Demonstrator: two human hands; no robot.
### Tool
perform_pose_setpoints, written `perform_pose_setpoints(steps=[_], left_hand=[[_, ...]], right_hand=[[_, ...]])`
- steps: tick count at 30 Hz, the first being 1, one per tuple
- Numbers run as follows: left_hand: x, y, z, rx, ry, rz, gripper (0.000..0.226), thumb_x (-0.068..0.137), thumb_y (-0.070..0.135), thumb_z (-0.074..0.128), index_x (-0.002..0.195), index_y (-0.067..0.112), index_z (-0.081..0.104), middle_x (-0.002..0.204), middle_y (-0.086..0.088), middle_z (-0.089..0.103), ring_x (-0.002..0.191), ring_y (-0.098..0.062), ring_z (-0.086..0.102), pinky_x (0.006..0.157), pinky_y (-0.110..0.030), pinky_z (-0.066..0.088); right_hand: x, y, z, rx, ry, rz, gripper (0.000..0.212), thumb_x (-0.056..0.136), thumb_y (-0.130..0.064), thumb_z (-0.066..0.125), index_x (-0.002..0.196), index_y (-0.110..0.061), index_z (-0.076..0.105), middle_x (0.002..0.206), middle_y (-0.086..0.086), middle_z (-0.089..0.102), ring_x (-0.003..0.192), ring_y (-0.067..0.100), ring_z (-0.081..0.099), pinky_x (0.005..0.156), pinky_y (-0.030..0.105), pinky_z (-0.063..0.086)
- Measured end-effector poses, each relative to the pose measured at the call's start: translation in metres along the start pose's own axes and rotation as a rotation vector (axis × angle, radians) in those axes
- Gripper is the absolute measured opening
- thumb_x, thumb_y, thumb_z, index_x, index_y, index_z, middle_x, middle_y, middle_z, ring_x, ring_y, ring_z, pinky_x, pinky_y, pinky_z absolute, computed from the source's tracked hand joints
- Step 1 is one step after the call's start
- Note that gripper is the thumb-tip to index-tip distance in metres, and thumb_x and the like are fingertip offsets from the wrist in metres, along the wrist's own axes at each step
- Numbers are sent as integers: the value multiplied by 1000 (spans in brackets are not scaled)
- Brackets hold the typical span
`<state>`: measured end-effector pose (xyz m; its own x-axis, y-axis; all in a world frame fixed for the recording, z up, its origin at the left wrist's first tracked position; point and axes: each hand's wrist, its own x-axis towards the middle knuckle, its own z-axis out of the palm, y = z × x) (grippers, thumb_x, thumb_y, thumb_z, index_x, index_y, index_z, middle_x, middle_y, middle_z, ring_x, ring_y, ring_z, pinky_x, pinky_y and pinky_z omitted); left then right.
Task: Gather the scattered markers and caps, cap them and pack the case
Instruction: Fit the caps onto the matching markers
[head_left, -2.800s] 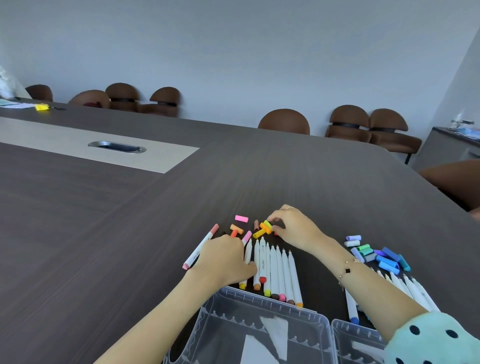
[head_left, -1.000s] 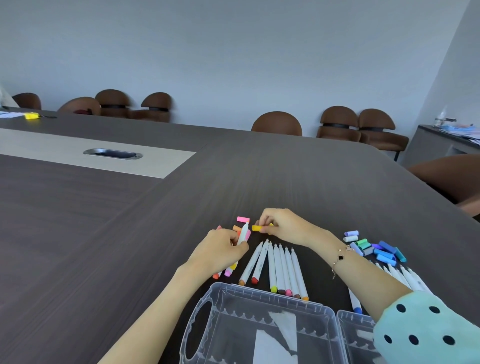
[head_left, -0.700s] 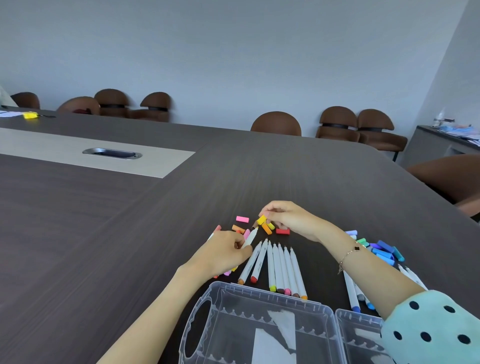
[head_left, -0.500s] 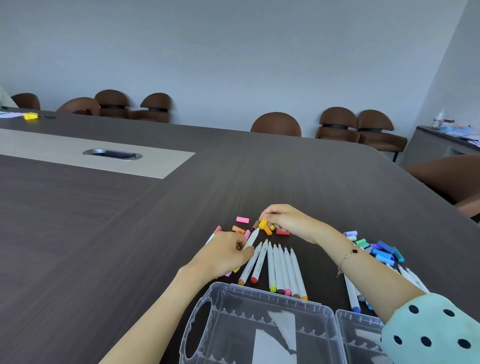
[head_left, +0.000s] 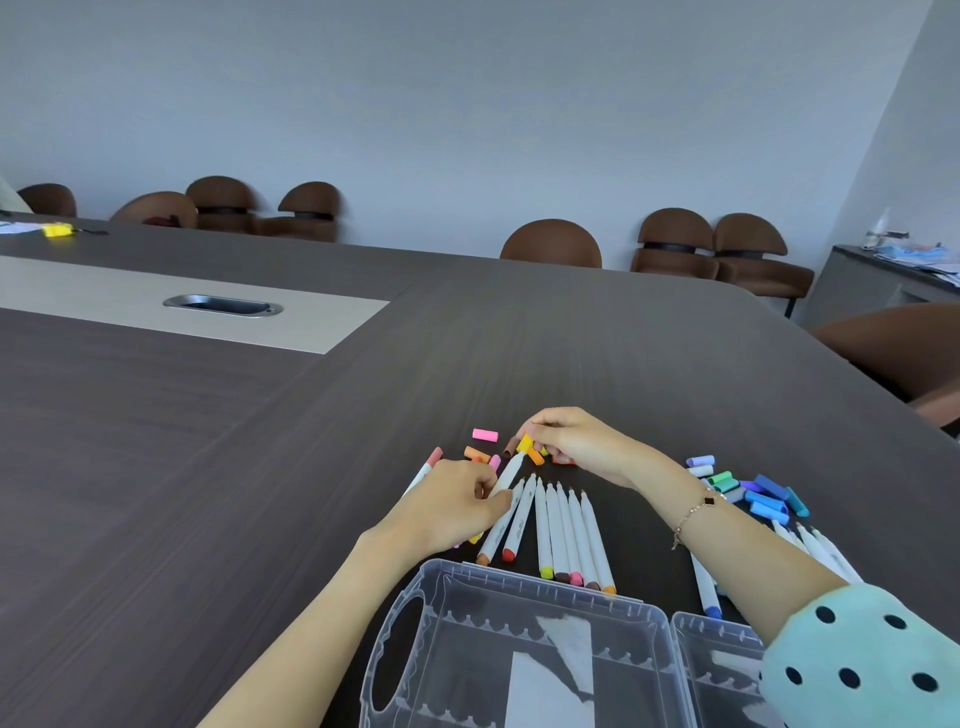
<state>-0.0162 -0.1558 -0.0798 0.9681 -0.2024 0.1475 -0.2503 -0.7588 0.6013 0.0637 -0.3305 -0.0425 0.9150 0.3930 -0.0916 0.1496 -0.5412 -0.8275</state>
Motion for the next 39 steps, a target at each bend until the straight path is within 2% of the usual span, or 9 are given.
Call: perform_pose_setpoints(steps=[14, 17, 22, 28, 32, 34, 35, 37, 39], left_hand=[[-1, 0, 0, -2, -44, 3, 39, 96, 36, 47, 61, 19, 38, 50, 6, 39, 50, -11, 42, 63, -11, 17], [0, 1, -2, -44, -56, -25, 38, 96, 35, 46, 63, 18, 39, 50, 7, 38, 51, -12, 42, 63, -10, 19], [-1, 7, 0, 25, -13, -4, 38, 97, 31, 43, 63, 17, 39, 49, 5, 39, 47, -10, 40, 60, -10, 18], [-3, 7, 1, 68, -1, 5, 35, 97, 27, 43, 64, 17, 39, 50, 5, 40, 45, -10, 40, 59, -10, 18], [-1, 7, -8, 61, 14, -30, 34, 97, 29, 46, 65, 19, 42, 50, 5, 43, 43, -10, 41, 59, -10, 23], [-2, 9, -16, 167, 54, -58, 35, 96, 33, 48, 63, 22, 41, 55, 5, 46, 46, -10, 41, 50, -15, 28], [-5, 10, -20, 260, 74, -81, 36, 95, 37, 48, 63, 22, 40, 58, 5, 48, 49, -10, 43, 49, -18, 31], [-9, 12, -23, 428, 110, -106, 39, 93, 45, 47, 63, 21, 39, 65, 4, 53, 59, -11, 50, 57, -21, 39], [-9, 12, -21, 484, 126, -106, 38, 91, 50, 47, 68, 20, 41, 75, 2, 59, 68, -13, 53, 65, -23, 44]], right_hand=[[2, -10, 6, 117, -31, 159, 22, 94, -8, 47, 101, 5, 63, 62, 6, 45, 50, 10, 32, 46, 19, 24], [-1, -15, 9, 72, -45, 150, 25, 94, -10, 48, 108, 6, 62, 62, 5, 44, 50, 9, 32, 44, 18, 24], [3, -28, 18, -6, 81, 223, 23, 94, -9, 50, 108, 2, 64, 67, 8, 40, 52, 12, 30, 45, 18, 25], [11, -26, 24, -129, 92, 226, 27, 88, -5, 48, 107, 5, 65, 71, 11, 39, 53, 14, 28, 48, 22, 25], [6, -28, 19, -192, 77, 124, 25, 91, -6, 45, 101, -3, 67, 69, 7, 47, 57, 13, 38, 53, 20, 31], [3, -26, 3, -273, 100, 39, 29, 95, -16, 43, 105, -2, 67, 79, 6, 61, 67, 15, 53, 64, 24, 42], [3, -23, -8, -314, 152, 27, 31, 96, -19, 42, 107, -3, 66, 93, 7, 66, 80, 18, 60, 74, 28, 45], [3, -13, -28, -355, 240, 37, 30, 95, -16, 42, 109, -6, 67, 114, 7, 66, 105, 21, 59, 85, 27, 42], [3, -1, -41, -371, 254, 64, 31, 94, -10, 42, 107, -6, 69, 118, 4, 64, 112, 20, 56, 84, 21, 38]])
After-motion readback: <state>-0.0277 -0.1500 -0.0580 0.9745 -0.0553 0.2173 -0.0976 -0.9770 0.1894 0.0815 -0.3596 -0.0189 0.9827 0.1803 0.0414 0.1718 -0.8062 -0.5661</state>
